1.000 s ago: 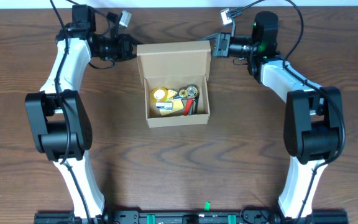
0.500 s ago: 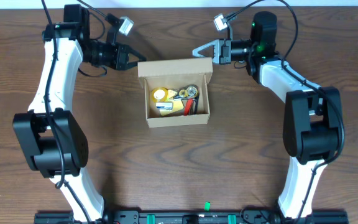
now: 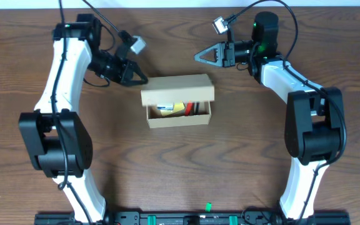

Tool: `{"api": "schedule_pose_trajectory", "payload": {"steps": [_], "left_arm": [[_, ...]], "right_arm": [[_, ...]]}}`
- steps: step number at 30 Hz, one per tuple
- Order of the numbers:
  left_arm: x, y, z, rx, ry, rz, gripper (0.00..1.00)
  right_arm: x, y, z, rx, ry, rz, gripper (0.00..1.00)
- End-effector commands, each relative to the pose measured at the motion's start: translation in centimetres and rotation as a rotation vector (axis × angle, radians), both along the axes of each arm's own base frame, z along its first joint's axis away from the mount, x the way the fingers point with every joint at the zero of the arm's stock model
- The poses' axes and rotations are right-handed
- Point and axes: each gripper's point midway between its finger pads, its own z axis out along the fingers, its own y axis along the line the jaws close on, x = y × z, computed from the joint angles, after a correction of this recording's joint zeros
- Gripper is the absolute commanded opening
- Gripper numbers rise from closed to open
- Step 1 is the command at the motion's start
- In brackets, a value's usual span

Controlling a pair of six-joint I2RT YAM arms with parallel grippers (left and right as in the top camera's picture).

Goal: Pack container
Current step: 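Grip the lid with both grippers and fold it down over the box, then raise both grippers and reposition them above the closed lid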

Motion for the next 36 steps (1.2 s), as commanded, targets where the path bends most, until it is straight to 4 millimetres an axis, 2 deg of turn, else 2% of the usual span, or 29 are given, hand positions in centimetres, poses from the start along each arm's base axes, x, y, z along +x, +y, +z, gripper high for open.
{"api": "schedule_pose_trajectory", "payload": {"steps": [1,4,7,10,13,16,18,21,24,26,29,32,36], "left_arm": [[-0.7,-0.2,0.4,0.038,-0.036,-0.062,0.06],[-1.5,0.5,-0.9,0.156,-0.015,-0.096,0.05],[-1.5,0.5,-1.4,0.202,-0.019,-0.104,0.06],[-1.0,0.0,-1.0,0.181,0.000,-0.046,0.06],[-0.5,-0.3,-0.8,0.160,0.011,-0.006,0.06],[-0.5,-0.8,-0.4,0.128,0.045,0.030,0.06],[-0.9,-0.8,-0.3,0.130,0.080,0.050,0.06],[-1.8,-0.7,-0.1,0.134,0.113,0.047,0.06],[-1.9,-0.7,0.3,0.134,0.113,0.057,0.06],[-1.6,-0.7,0.9,0.131,0.098,0.082,0.06],[-1.6,-0.7,2.9,0.125,0.024,0.092,0.06],[-2.2,-0.6,5.0,0.118,-0.045,0.084,0.06],[-3.1,-0.6,7.8,0.110,-0.160,0.050,0.06]], "right_arm": [[-0.3,0.6,0.4,0.006,-0.021,0.025,0.01],[0.1,0.6,0.3,0.000,-0.023,0.004,0.02],[2.4,0.2,-0.3,-0.037,-0.029,-0.125,0.02],[8.1,-1.6,-1.9,-0.137,-0.042,-0.454,0.02],[12.5,-4.2,-2.7,-0.228,-0.079,-0.739,0.02],[15.4,-6.2,-1.9,-0.309,-0.176,-0.911,0.02],[16.0,-6.0,-0.6,-0.365,-0.217,-0.896,0.02],[15.6,-5.3,0.6,-0.480,-0.234,-0.824,0.02],[14.1,-4.7,1.9,-0.602,-0.269,-0.722,0.01],[12.3,-4.5,3.4,-0.675,-0.290,-0.647,0.01],[9.4,-4.8,5.9,-0.752,-0.242,-0.599,0.01],[6.6,-4.9,6.9,-0.809,-0.227,-0.549,0.01],[2.2,-4.9,7.6,-0.986,-0.219,-0.540,0.02]]}}
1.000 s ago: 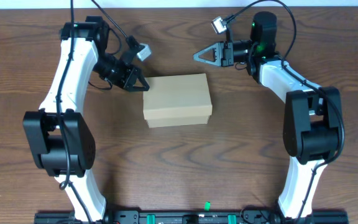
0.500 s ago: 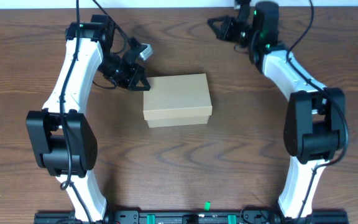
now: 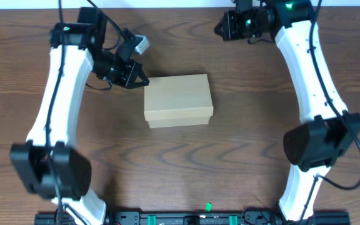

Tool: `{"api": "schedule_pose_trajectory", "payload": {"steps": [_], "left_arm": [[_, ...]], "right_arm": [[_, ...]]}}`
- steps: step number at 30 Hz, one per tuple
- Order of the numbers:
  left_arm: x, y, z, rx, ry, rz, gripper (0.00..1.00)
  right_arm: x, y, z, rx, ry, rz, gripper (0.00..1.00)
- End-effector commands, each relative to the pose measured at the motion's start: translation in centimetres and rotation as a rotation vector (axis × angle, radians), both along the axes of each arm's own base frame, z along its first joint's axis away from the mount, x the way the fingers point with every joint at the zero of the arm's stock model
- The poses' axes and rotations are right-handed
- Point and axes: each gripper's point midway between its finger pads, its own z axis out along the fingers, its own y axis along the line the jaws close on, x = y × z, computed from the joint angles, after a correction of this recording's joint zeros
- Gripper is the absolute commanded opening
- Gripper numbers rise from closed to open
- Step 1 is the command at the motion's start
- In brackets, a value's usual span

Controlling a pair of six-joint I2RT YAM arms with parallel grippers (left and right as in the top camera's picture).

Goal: Pack container
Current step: 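Raise both grippers and reposition them above the closed lid, then press down on the closed lid with both grippers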

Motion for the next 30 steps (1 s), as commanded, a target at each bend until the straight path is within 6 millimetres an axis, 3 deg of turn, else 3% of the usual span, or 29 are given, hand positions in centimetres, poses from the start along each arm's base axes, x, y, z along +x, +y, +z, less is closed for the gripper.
{"api": "schedule_pose_trajectory", "payload": {"steps": [1,5,10,19,22,30], "left_arm": [[-0.6,0.0,2.3,-0.007,-0.095,-0.039,0.06],[-1.8,0.1,3.0,-0.002,-0.113,-0.079,0.06],[-2.8,0.1,0.9,-0.001,-0.060,-0.105,0.06],[-3.1,-0.3,-5.8,-0.033,0.037,-0.054,0.06],[-2.3,-0.3,-6.5,-0.035,0.020,-0.026,0.06],[-0.8,0.4,-7.4,0.016,-0.002,0.033,0.06]], "right_arm": [[-2.7,0.6,2.8,-0.160,-0.091,0.025,0.01],[-7.0,1.7,2.4,-0.326,-0.041,0.038,0.02],[-9.8,3.0,-0.8,-0.363,0.084,0.070,0.02],[-12.0,2.6,-7.3,-0.406,0.252,0.066,0.02],[-12.9,3.3,-8.8,-0.362,0.303,0.096,0.02],[-14.6,4.2,-10.7,-0.339,0.366,0.135,0.02]]}}
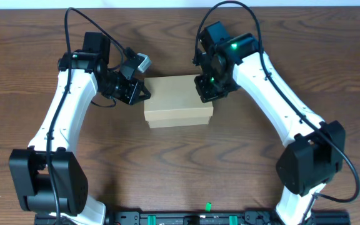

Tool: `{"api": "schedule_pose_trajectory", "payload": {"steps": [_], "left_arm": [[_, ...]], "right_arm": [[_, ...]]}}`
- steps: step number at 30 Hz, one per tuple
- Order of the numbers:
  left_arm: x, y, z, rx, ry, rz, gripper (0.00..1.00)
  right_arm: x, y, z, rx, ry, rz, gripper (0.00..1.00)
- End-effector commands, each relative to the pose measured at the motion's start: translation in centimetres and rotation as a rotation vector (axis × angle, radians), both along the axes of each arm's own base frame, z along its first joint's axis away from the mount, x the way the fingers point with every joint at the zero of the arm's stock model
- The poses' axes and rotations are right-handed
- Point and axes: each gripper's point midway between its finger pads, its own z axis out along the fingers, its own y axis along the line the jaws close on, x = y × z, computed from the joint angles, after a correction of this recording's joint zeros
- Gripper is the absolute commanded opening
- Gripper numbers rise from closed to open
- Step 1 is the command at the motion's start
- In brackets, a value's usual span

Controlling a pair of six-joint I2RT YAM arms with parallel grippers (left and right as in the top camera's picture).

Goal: Pack container
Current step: 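Press down on the closed lid with both grippers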

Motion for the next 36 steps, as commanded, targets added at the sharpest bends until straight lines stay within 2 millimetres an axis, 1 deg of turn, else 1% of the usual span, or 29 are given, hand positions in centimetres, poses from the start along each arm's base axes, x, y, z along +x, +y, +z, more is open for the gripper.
{"api": "schedule_pose_trajectory", "payload": {"steps": [1,6,9,11,14,17,21,22,24,26,28,33,35,36], "left_arm": [[0.0,0.3,-0.6,0.016,0.028,0.027,0.06],[-0.3,0.3,-1.4,0.017,0.058,0.036,0.06],[-0.8,0.3,-2.0,0.019,0.076,0.036,0.06],[-1.0,0.3,-2.2,0.019,0.085,0.037,0.06],[-1.2,-0.2,-2.2,0.020,0.087,0.022,0.06],[-1.8,-1.4,-2.3,0.034,0.086,-0.017,0.06],[-2.2,-2.0,-3.3,0.129,0.064,-0.061,0.06],[-2.2,-2.2,-3.5,0.141,0.056,-0.071,0.06],[-2.1,-2.5,-3.6,0.152,0.045,-0.078,0.06],[-2.0,-2.4,-3.8,0.173,0.042,-0.074,0.06],[-2.1,-2.2,-4.0,0.189,0.042,-0.073,0.06],[-2.5,-2.1,-5.6,0.189,0.062,-0.057,0.06],[-2.7,-2.1,-6.1,0.188,0.070,-0.046,0.06],[-2.7,-2.1,-6.1,0.188,0.070,-0.046,0.06]], "right_arm": [[-1.5,1.5,-0.3,0.027,0.030,0.024,0.02],[-2.9,2.9,-1.8,0.016,0.042,0.062,0.02],[-2.7,3.3,-1.7,0.017,0.025,0.062,0.02],[-2.4,3.3,-1.2,0.029,0.005,0.051,0.02],[-1.9,2.3,0.7,0.026,-0.053,0.017,0.02],[-1.7,0.5,3.7,-0.008,-0.149,-0.042,0.02],[-3.0,-0.6,6.6,0.009,-0.193,-0.059,0.01],[-3.4,-0.8,7.1,0.010,-0.194,-0.059,0.02],[-3.9,-1.5,7.5,-0.010,-0.195,-0.071,0.01],[-4.2,-2.3,7.3,-0.048,-0.189,-0.086,0.01],[-4.4,-2.5,6.4,-0.058,-0.174,-0.086,0.01],[-4.9,-2.6,2.0,-0.076,-0.125,-0.115,0.02],[-4.8,-2.0,0.8,-0.044,-0.120,-0.112,0.02],[-4.6,-1.8,0.7,-0.034,-0.128,-0.112,0.01]]}}
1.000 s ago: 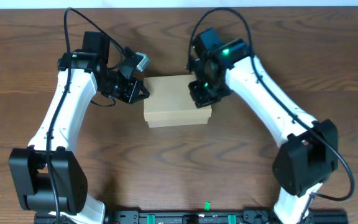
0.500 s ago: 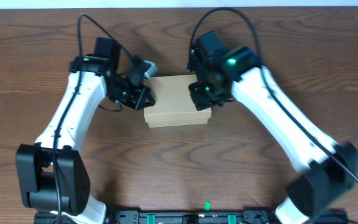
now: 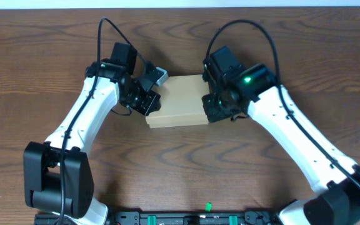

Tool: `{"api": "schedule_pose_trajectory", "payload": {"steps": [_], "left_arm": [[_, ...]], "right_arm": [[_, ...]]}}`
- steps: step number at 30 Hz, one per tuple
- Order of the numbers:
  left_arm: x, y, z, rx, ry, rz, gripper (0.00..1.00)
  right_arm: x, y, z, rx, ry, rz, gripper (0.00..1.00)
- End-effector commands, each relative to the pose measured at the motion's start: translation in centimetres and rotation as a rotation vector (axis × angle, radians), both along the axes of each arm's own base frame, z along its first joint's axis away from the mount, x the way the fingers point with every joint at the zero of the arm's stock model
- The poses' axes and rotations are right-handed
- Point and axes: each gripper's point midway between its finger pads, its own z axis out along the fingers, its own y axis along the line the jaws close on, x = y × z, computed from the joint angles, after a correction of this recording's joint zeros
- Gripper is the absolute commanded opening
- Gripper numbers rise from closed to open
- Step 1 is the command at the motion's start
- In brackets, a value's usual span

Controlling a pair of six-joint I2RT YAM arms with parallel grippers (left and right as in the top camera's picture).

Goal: Pack container

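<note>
A tan cardboard box (image 3: 179,99) lies at the table's middle with its lid down, so its contents are hidden. My left gripper (image 3: 152,102) is against the box's left end, its dark fingers over the lid's left edge. On the opposite side, my right gripper (image 3: 210,107) points down at the box's right end, with its fingers hidden under the wrist. From this height neither gripper shows a readable gap between its fingers.
Both white arms reach in from the front corners and flank the box. A dark rail (image 3: 186,219) with a small green mark runs along the table's front edge. The wooden table (image 3: 180,162) bears nothing else in view.
Both grippers have moved closer in. The left went from just off the box's back left corner to its left end. The right went from the back right corner down to the right end.
The box stood open with yellow and red items inside, both grippers apart from it at the back. Then the lid was down and the right arm was far back. Then both grippers were at the back corners, and now at the box's two ends.
</note>
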Motion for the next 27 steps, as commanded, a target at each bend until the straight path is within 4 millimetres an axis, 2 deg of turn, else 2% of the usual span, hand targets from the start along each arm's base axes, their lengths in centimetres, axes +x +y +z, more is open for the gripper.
{"api": "schedule_pose_trajectory", "payload": {"steps": [1,5,8,14,18,22,27], "left_arm": [[-0.6,0.5,-1.3,0.032,0.040,0.020,0.06],[-0.5,0.5,-1.3,0.032,0.037,0.020,0.06],[-0.5,0.6,-1.3,0.033,0.040,0.021,0.06],[-0.6,0.6,-1.4,0.033,0.042,0.021,0.06],[-0.6,0.6,-1.3,0.033,0.042,0.021,0.06],[-0.4,0.6,-0.7,0.030,0.045,0.044,0.06],[-0.3,0.5,4.3,0.010,-0.035,0.045,0.06]], "right_arm": [[0.4,0.5,-0.7,0.029,-0.005,-0.018,0.01],[1.6,1.2,-0.9,0.058,-0.056,-0.018,0.01],[2.0,1.4,-2.0,0.066,-0.073,-0.018,0.02],[1.0,0.8,-5.4,0.045,-0.039,-0.019,0.02],[0.7,0.6,-6.1,0.040,-0.031,-0.019,0.01],[1.0,0.8,-4.7,0.055,-0.055,-0.019,0.02],[1.8,1.2,1.7,0.134,-0.184,-0.014,0.01]]}}
